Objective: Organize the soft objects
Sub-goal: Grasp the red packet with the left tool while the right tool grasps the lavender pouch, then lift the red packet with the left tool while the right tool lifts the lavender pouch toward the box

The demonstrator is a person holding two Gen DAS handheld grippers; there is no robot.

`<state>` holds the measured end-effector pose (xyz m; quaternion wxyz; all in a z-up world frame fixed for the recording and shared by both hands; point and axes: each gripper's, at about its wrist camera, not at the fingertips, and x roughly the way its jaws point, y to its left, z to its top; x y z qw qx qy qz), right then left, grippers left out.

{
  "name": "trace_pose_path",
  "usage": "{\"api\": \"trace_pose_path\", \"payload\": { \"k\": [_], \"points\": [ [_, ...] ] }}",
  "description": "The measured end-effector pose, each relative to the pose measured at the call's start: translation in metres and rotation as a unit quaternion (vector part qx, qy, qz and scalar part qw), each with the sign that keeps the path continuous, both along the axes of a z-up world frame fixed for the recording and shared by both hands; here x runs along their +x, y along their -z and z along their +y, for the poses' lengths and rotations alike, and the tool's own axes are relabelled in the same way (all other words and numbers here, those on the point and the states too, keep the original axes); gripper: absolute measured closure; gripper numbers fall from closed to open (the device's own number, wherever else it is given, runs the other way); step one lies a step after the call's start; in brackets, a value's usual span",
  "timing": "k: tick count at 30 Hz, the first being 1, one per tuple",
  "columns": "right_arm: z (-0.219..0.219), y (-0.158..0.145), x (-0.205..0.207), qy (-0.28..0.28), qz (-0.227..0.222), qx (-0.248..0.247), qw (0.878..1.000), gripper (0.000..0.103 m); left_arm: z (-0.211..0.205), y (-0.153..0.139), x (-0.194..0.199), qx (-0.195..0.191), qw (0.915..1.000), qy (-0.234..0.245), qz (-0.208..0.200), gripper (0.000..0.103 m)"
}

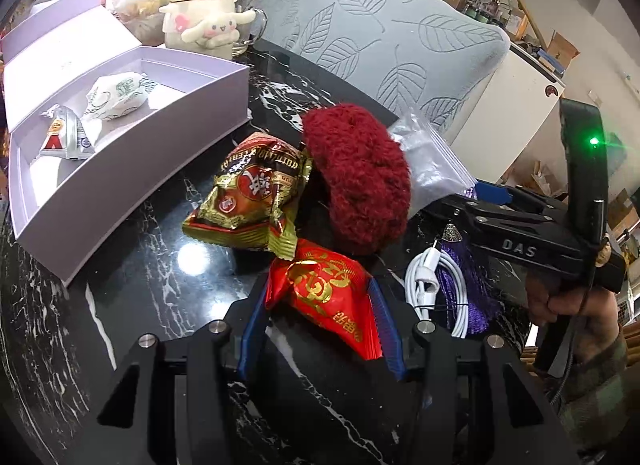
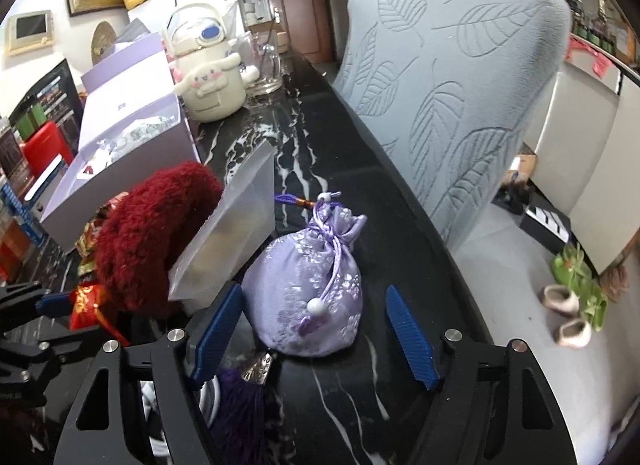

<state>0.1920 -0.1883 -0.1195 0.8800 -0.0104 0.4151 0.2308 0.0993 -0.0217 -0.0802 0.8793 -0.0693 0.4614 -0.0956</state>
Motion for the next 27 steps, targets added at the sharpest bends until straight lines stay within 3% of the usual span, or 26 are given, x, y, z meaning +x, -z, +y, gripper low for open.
{"api": "trace_pose_path", "payload": {
  "k": [2,5,18,27],
  "points": [
    [0.002,0.0,-0.001,-0.007,-0.004,0.0,1.0,0.055,0.002,0.0,-0.001,0.001,1.0,-0.002,-0.001,0.054],
    [0.003,-0.002,-0.003,-0.007,-0.006,0.002,1.0,0.063,0.004,-0.001,-0.003,-0.002,1.0,-0.006,-0.001,0.054],
    [-0.026,-0.044,-0.049,0.03,-0.072,0.023,0.997,0.064,0.0,-0.018,-0.024,-0.002,0.9997,-0.002,-0.026,0.054],
    [-0.027,-0.058,-0.078,0.01,-0.078,0.042,0.996,0.064,0.001,-0.03,-0.048,0.003,0.9988,-0.007,-0.048,0.054]
  ]
}}
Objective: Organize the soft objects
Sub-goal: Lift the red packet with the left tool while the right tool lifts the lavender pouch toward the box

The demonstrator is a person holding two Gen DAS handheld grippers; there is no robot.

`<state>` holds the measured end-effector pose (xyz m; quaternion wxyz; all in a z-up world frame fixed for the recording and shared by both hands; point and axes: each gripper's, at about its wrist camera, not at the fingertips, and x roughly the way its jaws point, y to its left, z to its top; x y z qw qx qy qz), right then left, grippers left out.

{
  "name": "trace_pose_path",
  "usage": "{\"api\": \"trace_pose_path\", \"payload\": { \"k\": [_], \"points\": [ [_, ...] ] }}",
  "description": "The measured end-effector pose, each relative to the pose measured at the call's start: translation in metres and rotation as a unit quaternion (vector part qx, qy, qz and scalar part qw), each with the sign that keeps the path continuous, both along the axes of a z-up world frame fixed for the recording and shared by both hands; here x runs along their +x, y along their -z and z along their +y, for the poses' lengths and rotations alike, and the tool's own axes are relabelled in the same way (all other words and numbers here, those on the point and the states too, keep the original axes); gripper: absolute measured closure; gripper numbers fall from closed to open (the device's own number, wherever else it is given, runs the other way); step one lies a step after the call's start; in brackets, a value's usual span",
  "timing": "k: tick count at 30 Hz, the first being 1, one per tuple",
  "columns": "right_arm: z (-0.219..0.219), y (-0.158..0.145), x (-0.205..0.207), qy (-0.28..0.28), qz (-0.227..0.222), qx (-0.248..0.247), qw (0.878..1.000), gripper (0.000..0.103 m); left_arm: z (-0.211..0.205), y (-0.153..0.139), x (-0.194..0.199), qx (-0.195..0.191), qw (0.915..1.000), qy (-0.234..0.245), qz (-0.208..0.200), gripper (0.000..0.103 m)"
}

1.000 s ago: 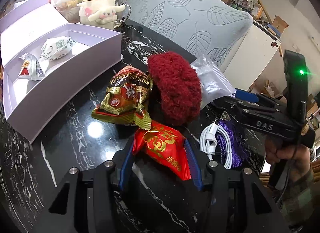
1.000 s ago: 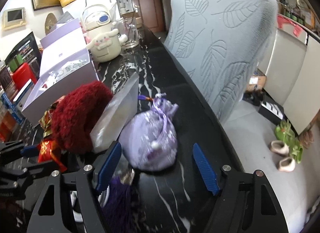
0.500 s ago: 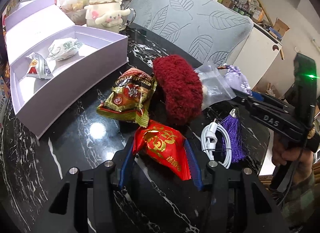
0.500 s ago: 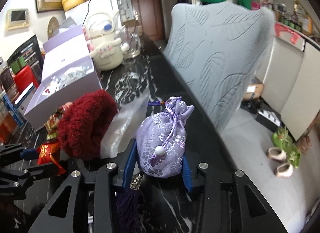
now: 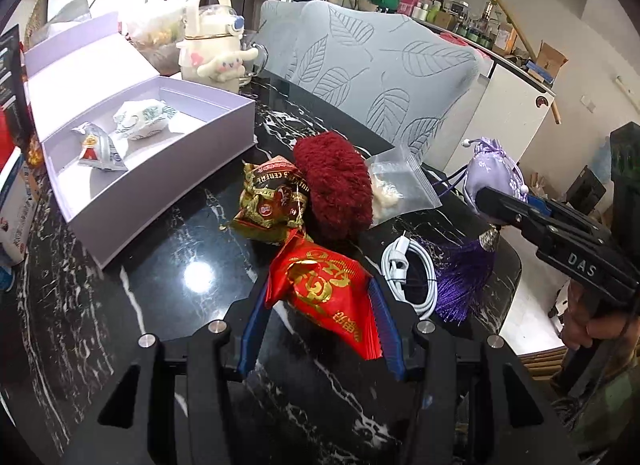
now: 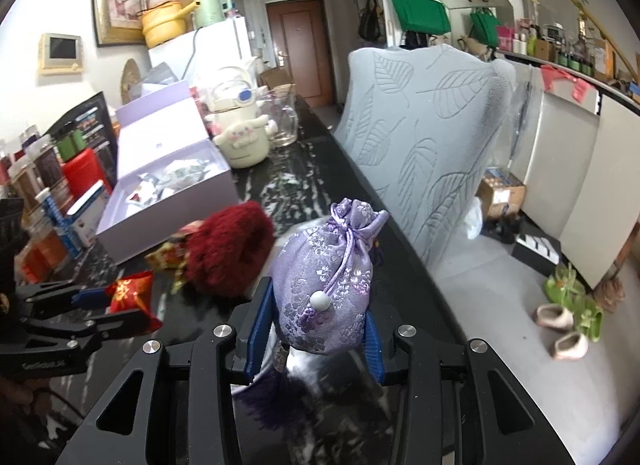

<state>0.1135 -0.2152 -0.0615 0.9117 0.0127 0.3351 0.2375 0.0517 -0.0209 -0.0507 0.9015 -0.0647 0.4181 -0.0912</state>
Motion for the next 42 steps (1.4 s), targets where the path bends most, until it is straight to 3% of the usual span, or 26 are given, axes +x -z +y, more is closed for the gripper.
{"api": "trace_pose_path", "payload": {
  "k": [20,29,42],
  "points": [
    [0.049,-0.011,-0.053,-0.102,-0.014,0.02,0.995,0.064,0.031,-0.01,-0.055,0.001,0.9976,-0.066,-0.022,0.054],
    [0.074,-0.009,-0.059,-0.148,-0.005,0.023,0.989,0.064,0.049,-0.016,-0.066,-0.012,0.9952,-0.093,-0.029,0.054],
    [0.117,-0.011,-0.052,-0.22,0.006,0.038,0.975,0.064,0.084,-0.032,-0.069,0.0,0.9885,-0.144,-0.048,0.054]
  ]
}}
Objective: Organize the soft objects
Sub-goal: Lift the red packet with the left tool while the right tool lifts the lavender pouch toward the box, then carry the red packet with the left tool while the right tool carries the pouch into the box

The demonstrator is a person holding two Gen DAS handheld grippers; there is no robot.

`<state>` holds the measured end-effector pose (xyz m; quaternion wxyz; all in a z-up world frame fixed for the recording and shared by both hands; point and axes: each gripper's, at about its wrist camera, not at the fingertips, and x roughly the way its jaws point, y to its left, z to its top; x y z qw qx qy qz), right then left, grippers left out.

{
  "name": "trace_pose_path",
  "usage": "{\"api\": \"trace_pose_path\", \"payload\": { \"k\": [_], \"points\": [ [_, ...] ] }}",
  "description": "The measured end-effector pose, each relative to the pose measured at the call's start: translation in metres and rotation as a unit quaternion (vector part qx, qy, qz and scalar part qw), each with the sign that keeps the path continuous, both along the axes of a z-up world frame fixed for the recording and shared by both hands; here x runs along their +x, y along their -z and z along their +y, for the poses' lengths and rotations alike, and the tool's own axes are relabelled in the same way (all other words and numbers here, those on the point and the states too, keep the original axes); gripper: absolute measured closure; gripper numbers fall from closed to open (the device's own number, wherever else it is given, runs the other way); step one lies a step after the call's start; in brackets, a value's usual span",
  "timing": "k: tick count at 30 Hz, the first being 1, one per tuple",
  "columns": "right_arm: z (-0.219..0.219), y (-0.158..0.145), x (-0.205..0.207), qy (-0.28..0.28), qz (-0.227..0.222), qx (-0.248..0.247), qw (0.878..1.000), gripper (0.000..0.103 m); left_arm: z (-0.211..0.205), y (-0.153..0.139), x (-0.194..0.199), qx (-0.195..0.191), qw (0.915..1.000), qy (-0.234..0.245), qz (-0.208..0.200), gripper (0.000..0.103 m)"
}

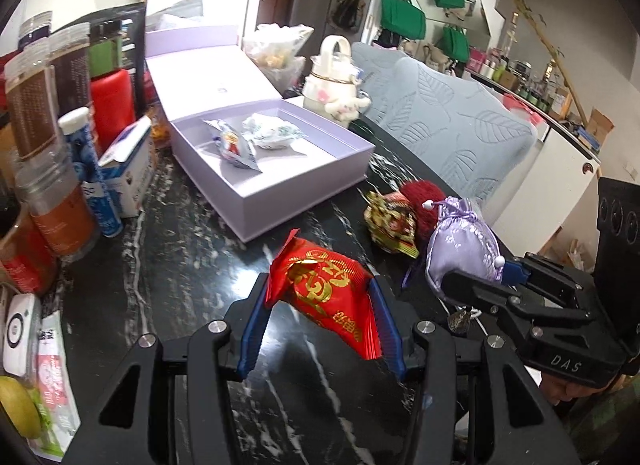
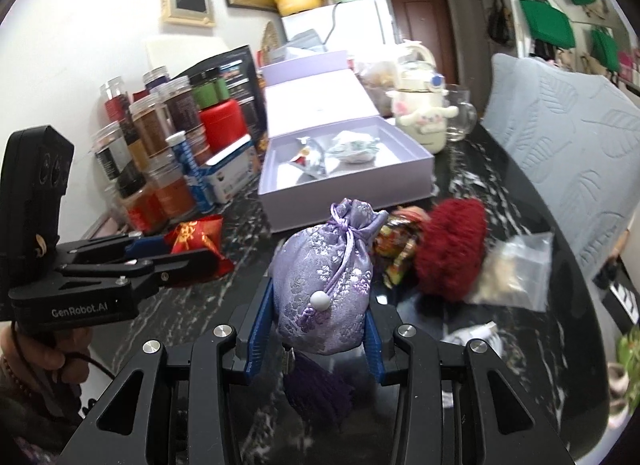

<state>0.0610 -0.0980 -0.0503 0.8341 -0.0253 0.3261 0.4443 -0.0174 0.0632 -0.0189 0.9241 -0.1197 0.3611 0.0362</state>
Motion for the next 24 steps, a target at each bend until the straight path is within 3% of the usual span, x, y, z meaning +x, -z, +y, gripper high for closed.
{"api": "trace_pose_path", "payload": {
  "k": [14,24],
  "points": [
    [0.041,-0.026,0.017,-0.048,-0.033,0.014,0.998,0.064,0.029,-0.031,0.01,0.033,0.9986,-0.02,-0.035,0.054],
    [0.063,-0.065,0.035,-0.054,-0.089,0.018,0.994,0.063,0.047,-0.07,0.029,0.068,0.9945,-0.014,-0.079,0.054]
  ]
}}
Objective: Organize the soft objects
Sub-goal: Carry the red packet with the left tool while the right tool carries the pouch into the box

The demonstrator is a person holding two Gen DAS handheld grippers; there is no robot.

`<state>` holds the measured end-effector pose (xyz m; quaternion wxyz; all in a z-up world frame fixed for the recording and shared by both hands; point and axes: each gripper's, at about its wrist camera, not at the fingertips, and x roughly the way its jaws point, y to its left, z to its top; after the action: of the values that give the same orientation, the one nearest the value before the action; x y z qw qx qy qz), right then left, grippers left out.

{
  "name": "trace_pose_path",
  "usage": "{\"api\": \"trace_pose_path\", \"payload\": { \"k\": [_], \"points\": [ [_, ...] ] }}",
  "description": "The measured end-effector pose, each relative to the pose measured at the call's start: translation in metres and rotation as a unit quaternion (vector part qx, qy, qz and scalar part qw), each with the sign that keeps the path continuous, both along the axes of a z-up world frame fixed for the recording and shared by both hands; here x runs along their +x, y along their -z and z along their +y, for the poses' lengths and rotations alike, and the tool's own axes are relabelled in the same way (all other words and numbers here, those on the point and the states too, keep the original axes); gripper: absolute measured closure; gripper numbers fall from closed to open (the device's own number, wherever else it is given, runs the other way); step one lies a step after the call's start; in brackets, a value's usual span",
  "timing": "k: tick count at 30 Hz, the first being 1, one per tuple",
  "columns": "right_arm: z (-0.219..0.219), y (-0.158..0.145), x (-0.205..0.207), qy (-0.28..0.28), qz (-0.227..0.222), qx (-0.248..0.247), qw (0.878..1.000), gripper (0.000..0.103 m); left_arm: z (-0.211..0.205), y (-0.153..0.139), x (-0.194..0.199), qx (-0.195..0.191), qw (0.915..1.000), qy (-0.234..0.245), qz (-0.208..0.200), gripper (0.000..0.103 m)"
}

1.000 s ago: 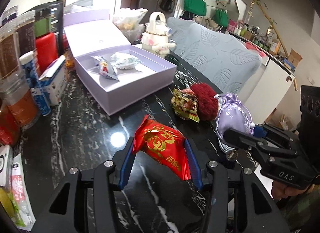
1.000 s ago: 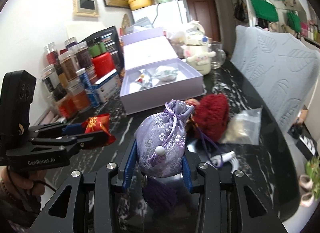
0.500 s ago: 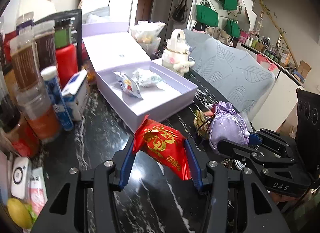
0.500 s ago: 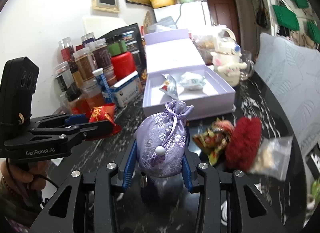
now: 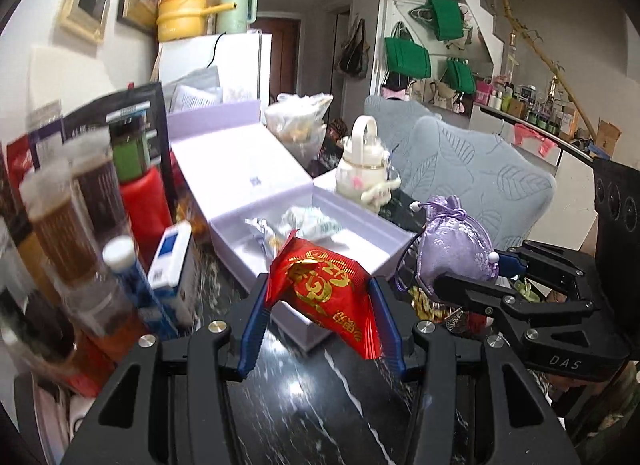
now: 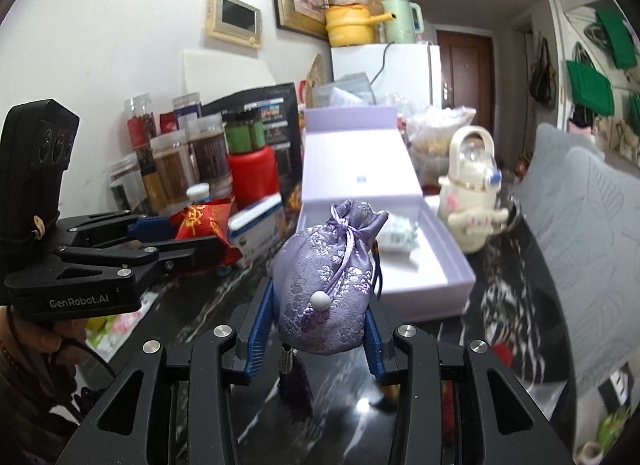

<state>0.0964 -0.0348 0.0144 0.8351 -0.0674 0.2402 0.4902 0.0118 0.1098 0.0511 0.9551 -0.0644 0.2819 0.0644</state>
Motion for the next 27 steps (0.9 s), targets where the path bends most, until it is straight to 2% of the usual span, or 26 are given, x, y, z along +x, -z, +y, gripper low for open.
{"api": "trace_pose_path", "payload": {
  "k": [16,27],
  "points": [
    [0.033,-0.044,0.06,0.013,-0.03,0.007,0.999,0.063,0.019,-0.034,0.055,0.019,0.999,0.003,-0.041,0.054],
    [0.06,-0.049,0.104,0.032,-0.054,-0.001,0.998,0.063,0.04,-0.017,0.102,0.016,0.9995,-0.013,-0.024,0.054]
  ]
}}
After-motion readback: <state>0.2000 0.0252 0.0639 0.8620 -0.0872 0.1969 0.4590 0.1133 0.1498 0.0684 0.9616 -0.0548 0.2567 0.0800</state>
